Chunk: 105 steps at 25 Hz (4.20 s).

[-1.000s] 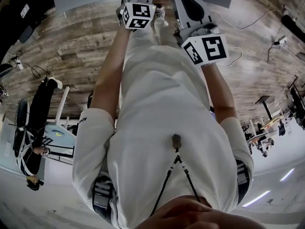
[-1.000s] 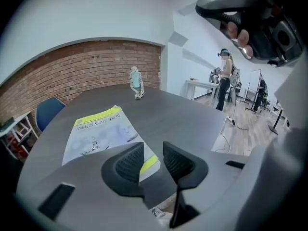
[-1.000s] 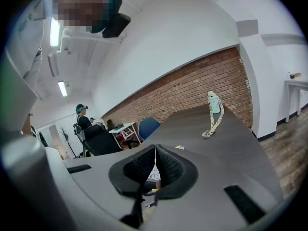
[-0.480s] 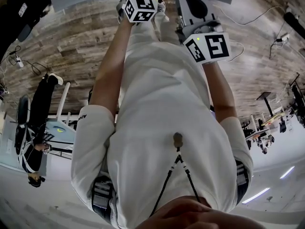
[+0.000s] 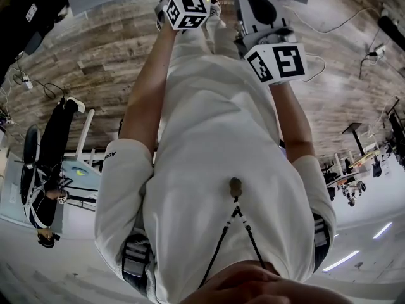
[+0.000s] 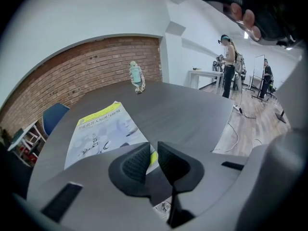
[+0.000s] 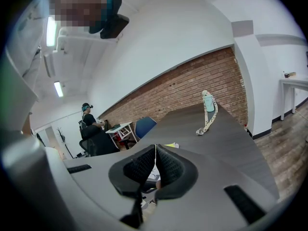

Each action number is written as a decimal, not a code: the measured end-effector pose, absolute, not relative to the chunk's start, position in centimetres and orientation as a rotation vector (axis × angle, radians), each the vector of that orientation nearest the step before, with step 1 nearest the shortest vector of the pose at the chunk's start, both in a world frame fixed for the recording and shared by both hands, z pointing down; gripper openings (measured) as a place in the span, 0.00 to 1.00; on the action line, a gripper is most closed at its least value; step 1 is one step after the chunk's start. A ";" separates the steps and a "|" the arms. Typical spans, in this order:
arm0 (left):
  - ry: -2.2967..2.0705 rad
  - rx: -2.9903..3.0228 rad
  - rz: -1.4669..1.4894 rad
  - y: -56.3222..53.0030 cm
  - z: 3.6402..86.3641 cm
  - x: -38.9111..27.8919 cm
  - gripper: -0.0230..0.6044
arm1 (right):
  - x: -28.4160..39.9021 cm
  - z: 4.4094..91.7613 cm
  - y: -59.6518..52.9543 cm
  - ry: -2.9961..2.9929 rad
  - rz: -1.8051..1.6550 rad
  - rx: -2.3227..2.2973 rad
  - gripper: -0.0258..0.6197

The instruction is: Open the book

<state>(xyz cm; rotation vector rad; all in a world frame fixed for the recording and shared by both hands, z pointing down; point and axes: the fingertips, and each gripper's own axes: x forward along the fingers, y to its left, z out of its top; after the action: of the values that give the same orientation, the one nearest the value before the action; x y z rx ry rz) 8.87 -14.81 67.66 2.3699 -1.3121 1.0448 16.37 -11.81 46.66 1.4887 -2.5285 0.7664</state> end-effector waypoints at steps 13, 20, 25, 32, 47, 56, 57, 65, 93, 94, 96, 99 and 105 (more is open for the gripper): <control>-1.359 2.351 1.090 -14.6 67.2 8.0 0.12 | 16.5 45.8 -11.7 -2.508 0.738 1.543 0.10; -1.369 2.341 1.122 -14.7 67.1 8.1 0.12 | 16.8 45.5 -11.9 -2.511 0.739 1.550 0.10; -1.398 2.318 1.125 -14.3 67.2 7.1 0.12 | 16.2 45.7 -11.4 -2.516 0.726 1.541 0.10; -1.407 2.332 1.140 -14.1 67.1 6.2 0.10 | 15.8 45.6 -10.4 -2.519 0.710 1.532 0.10; -1.306 2.362 1.042 -14.0 64.7 4.6 0.08 | 14.8 44.5 -10.3 -2.508 0.665 1.568 0.10; -1.202 2.397 0.965 -14.8 62.9 1.8 0.08 | 10.7 44.2 -12.7 -2.503 0.663 1.591 0.10; -1.192 2.401 0.957 -15.0 62.6 1.6 0.08 | 10.2 44.0 -13.1 -2.505 0.662 1.593 0.10; -1.147 2.410 0.903 -15.9 61.5 -2.1 0.08 | 6.5 43.9 -15.6 -2.502 0.656 1.602 0.10; -1.191 2.328 0.847 -17.4 60.5 -14.6 0.08 | -4.3 41.7 -18.9 -2.535 0.590 1.542 0.10; -1.195 2.324 0.848 -17.4 60.4 -15.0 0.08 | -4.6 41.5 -19.0 -2.537 0.588 1.540 0.10; -1.199 2.311 0.850 -17.3 60.5 -15.9 0.08 | -5.3 41.4 -19.1 -2.540 0.583 1.535 0.10; -1.210 2.291 0.854 -17.3 60.8 -17.4 0.08 | -6.4 41.4 -19.3 -2.537 0.582 1.528 0.10; -1.238 2.243 0.872 -17.3 61.6 -19.9 0.09 | -7.6 41.2 -20.0 -2.542 0.573 1.513 0.10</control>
<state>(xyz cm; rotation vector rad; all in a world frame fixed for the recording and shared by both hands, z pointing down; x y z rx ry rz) -19.87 -17.27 61.63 2.2427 -1.2382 0.8716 -7.60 -19.97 41.24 1.5127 -2.5423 0.5731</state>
